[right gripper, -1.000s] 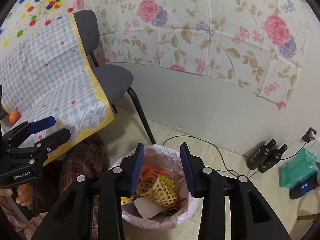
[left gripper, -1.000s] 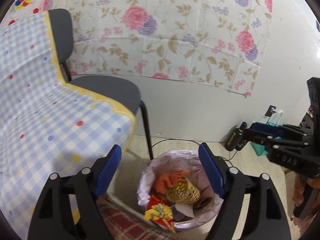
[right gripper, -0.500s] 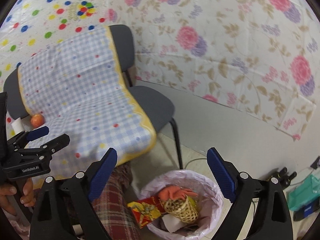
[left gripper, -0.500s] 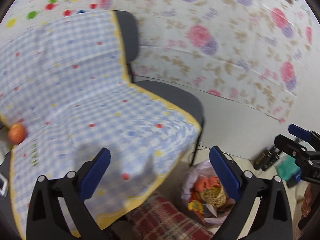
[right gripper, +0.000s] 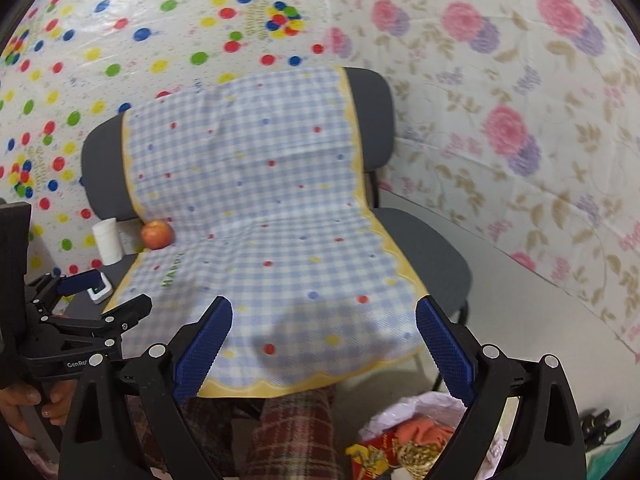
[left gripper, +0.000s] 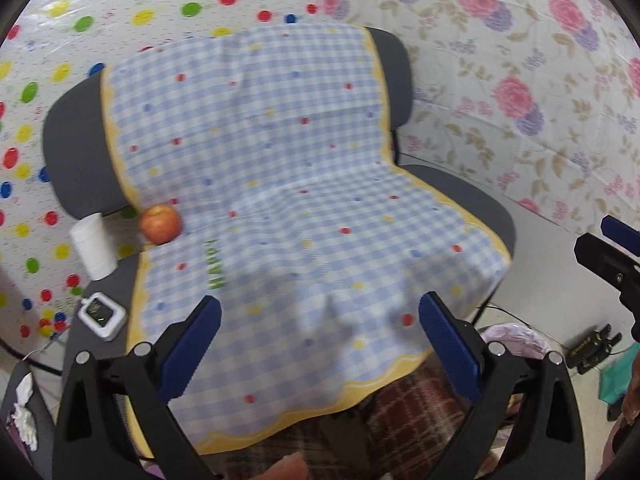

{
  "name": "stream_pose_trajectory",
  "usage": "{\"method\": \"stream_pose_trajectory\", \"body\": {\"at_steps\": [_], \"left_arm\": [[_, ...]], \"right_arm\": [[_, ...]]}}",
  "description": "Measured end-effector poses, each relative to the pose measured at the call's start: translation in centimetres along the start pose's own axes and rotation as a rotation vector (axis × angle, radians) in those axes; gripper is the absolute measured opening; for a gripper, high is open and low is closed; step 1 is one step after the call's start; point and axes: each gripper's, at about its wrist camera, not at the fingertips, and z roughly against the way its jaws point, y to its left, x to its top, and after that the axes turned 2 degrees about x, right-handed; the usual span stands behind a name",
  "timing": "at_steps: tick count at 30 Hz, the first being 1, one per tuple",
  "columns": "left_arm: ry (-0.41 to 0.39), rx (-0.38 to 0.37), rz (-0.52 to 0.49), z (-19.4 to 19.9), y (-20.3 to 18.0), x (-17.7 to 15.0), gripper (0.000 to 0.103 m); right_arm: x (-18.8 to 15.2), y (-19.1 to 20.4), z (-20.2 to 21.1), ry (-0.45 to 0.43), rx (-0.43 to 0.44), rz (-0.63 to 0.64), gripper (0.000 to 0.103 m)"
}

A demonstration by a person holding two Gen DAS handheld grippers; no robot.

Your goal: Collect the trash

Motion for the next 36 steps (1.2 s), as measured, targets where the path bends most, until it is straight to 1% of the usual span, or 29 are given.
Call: {"method": "stream_pose_trajectory", "body": {"at_steps": [3,7,13,20,28,36], "left_arm": [[-0.006,0.066,0.027,0.7,2.1,-0.3,0.096],[0.005,0.136,0.048,0.9,4.5,-0.4,0.096],[0.009,0.178,0.092,1.2,6.9,-0.3,0.096],[0.005,0.173,0.116,0.5,8.1,0.0,0.096],[0.019,0.157,0.119,-0.3,8.0,0.0,0.096],[0.018,0.160,0.121,-0.3,7.8,0.0,0.096]], "right_arm": [[0.7,2.0,-1.1,0.005,0.049,0.031,0.092],[1.3,4.0,-2.4,0.018,0.091,0.058,0.092],[2.1,6.1,-3.4,0.026,0.108,0.099,0.092],[2.6,6.5,-4.1,0.029,0.095,0.105,0.092],[2.3,6.0,-5.0,0.056,0.081,0.096,0.092],[2.2,5.7,-5.1,0.058,0.082,0.096,0.092]]}}
